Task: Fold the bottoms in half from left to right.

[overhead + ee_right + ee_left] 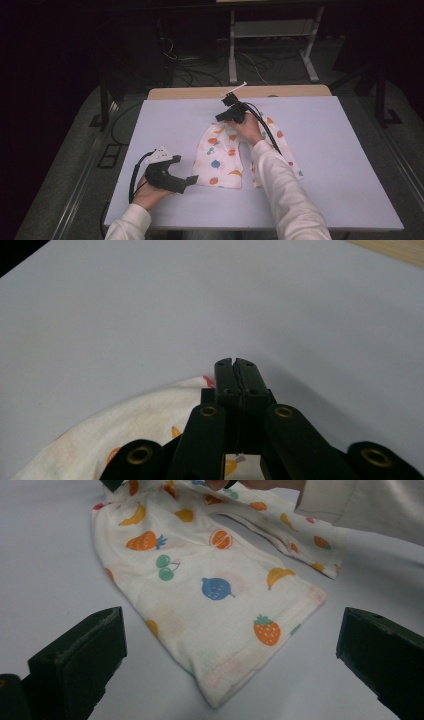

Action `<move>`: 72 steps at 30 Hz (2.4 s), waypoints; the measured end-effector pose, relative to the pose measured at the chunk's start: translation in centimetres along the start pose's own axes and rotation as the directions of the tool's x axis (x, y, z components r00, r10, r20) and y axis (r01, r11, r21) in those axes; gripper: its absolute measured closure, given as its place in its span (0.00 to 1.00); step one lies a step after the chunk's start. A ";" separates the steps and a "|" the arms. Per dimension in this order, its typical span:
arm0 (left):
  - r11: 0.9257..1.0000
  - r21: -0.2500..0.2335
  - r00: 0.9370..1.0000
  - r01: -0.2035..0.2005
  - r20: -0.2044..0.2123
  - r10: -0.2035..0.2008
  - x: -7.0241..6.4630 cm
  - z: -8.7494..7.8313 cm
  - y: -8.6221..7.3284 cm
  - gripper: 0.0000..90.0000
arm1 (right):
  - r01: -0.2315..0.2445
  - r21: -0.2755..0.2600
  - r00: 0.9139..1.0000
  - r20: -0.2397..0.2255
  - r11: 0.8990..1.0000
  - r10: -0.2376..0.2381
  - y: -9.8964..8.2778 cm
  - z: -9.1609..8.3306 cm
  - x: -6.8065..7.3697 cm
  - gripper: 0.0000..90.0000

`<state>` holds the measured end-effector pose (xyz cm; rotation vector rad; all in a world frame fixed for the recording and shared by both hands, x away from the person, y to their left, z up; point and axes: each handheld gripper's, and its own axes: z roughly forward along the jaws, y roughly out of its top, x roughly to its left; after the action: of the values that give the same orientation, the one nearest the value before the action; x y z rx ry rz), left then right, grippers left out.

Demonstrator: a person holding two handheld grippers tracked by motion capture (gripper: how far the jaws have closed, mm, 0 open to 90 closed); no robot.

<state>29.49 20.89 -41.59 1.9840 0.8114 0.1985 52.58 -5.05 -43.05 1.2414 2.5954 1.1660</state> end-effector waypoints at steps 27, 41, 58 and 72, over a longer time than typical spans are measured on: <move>0.969 0.183 0.985 0.166 0.024 -0.173 2.0 2.0 -0.3 0.08 | 0.004 -0.032 1.000 -0.010 0.999 -0.005 0.0 -0.4 0.4 0.99; 0.959 0.227 0.981 0.170 0.050 -0.186 2.0 2.4 -0.6 0.36 | -0.004 -0.038 1.000 -0.015 0.999 0.003 -0.6 -0.4 0.1 0.99; 0.939 0.251 0.966 0.234 0.051 -0.254 2.8 2.5 -1.4 0.73 | 0.004 -0.055 1.000 -0.019 0.998 -0.005 -0.4 -0.7 0.1 0.99; 0.946 0.262 0.975 0.190 0.060 -0.212 2.8 3.1 -1.2 0.99 | 0.001 -0.055 1.000 -0.019 0.998 -0.002 -0.5 -0.8 0.0 0.99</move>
<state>32.44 20.77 -44.75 2.1134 1.0165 -0.1189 51.93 -5.74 -42.78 1.2240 2.5586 1.2463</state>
